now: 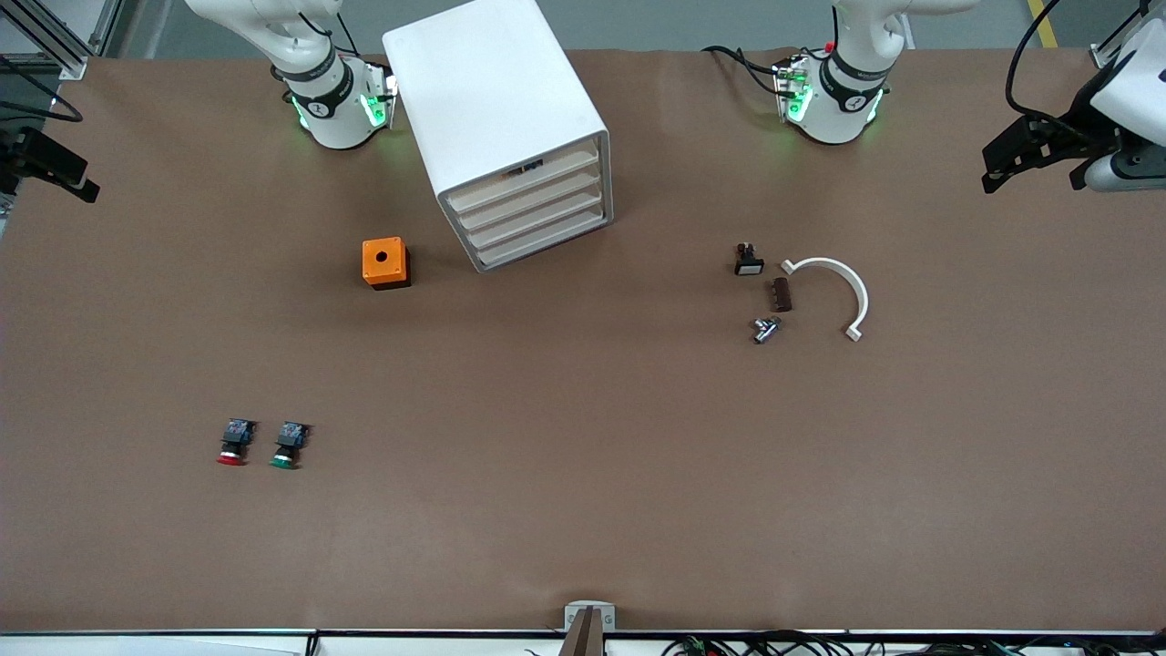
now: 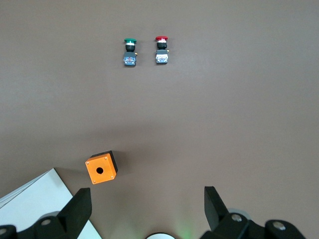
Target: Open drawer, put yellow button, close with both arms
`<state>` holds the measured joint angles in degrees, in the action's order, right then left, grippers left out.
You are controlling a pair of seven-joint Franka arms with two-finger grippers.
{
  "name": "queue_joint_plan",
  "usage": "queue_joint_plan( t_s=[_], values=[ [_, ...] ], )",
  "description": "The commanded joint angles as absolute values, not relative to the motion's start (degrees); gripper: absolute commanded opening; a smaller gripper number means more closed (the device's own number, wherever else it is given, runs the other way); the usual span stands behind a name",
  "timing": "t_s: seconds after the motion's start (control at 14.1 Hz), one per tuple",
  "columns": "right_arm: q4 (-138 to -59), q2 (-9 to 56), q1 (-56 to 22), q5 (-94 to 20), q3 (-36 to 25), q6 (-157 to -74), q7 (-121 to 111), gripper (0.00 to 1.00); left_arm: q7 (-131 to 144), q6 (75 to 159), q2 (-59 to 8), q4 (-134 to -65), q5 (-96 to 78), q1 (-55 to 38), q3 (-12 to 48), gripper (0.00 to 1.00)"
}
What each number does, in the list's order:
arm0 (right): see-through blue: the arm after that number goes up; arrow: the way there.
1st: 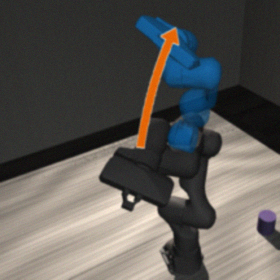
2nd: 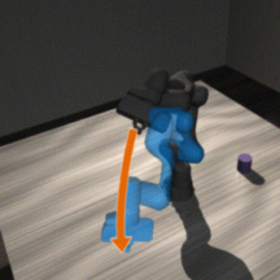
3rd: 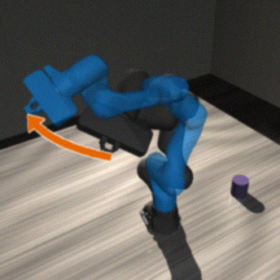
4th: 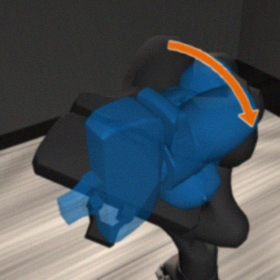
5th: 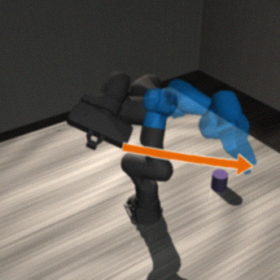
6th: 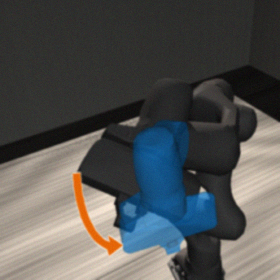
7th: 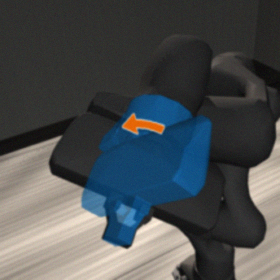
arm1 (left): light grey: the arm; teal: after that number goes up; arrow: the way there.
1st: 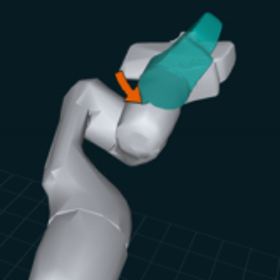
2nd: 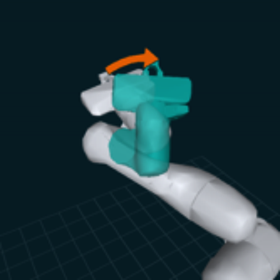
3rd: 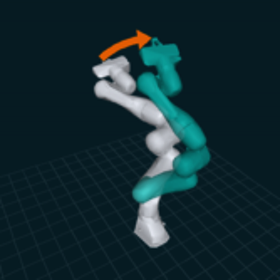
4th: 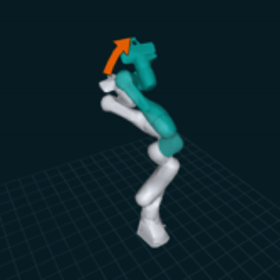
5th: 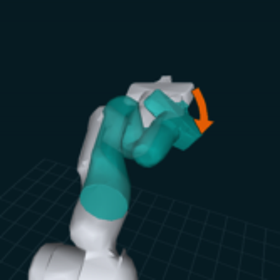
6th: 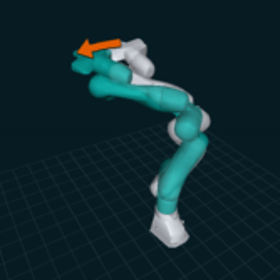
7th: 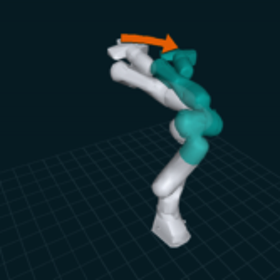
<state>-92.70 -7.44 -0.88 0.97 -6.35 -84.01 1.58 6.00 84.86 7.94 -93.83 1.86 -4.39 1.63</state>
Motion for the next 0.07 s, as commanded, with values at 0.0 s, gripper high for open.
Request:
queue_joint_plan(
  t_s=[0.0],
  values=[
    [-94.31,-9.32,-0.7,-0.96,-6.5,-85.16,1.67,1.0,5.71,83.85,7.65,-92.02,1.32,-3.96,1.67,1.0]
  ],
)
